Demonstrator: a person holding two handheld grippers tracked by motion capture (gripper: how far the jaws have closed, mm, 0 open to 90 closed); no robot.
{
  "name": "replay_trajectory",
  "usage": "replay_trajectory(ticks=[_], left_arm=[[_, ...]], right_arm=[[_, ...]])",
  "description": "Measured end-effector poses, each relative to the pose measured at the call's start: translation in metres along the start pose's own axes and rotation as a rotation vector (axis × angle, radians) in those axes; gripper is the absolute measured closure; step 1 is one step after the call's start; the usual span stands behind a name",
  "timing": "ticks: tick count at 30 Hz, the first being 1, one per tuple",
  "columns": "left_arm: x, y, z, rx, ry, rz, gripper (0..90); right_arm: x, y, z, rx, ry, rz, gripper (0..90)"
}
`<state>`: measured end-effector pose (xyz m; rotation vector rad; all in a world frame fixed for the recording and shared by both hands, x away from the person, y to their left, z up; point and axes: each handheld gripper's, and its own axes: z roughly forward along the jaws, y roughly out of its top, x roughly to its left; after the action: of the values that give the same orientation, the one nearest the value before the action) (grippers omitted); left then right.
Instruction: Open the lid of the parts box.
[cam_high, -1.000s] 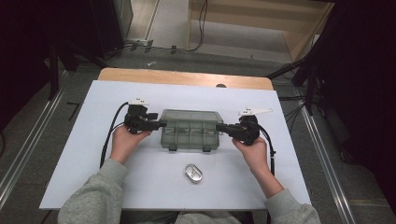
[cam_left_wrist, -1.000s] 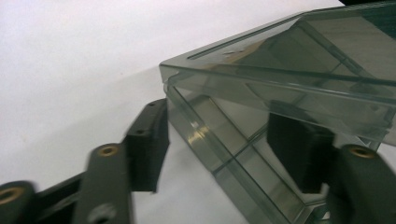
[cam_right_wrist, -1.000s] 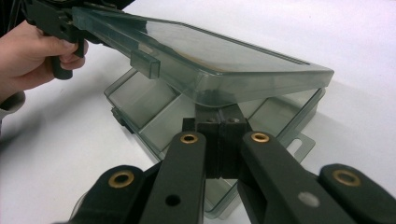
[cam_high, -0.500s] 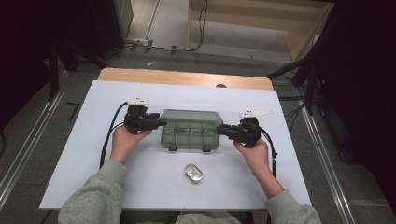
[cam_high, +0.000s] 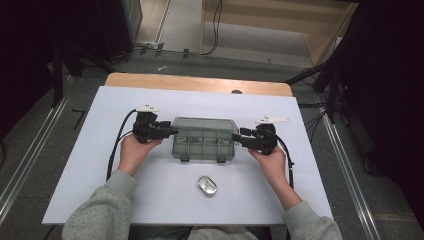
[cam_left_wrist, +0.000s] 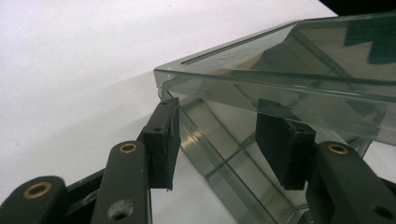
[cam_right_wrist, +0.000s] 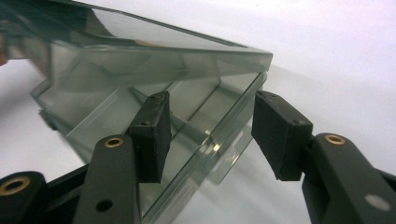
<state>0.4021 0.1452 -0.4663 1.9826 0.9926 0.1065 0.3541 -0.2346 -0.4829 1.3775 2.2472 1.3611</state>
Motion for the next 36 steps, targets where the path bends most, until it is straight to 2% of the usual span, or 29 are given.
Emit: replay_trajectory(ticks=[7, 18, 23, 26, 36], left_arm=[[0.0, 0.0, 0.0, 0.002, 0.004, 0.003, 50.5], [0.0, 0.002, 0.0, -0.017, 0.008, 0.002, 50.5], [0.001, 0.004, 0.0, -0.025, 0.012, 0.004, 50.5], [0.0, 0.007, 0.001, -0.033, 0.028, 0.015, 50.4], [0.003, 0.013, 0.002, -0.047, 0.036, 0.007, 49.8]], right_arm=[[-0.001, 0.006, 0.011, 0.0, -0.013, -0.027, 49.6], [0.0, 0.013, 0.009, -0.014, -0.024, -0.053, 58.8], [-0.001, 0.016, 0.008, -0.015, -0.022, -0.038, 61.2], [-0.002, 0.018, 0.008, -0.017, -0.014, -0.028, 62.1], [-0.003, 0.025, 0.009, -0.028, -0.025, -0.011, 62.2]])
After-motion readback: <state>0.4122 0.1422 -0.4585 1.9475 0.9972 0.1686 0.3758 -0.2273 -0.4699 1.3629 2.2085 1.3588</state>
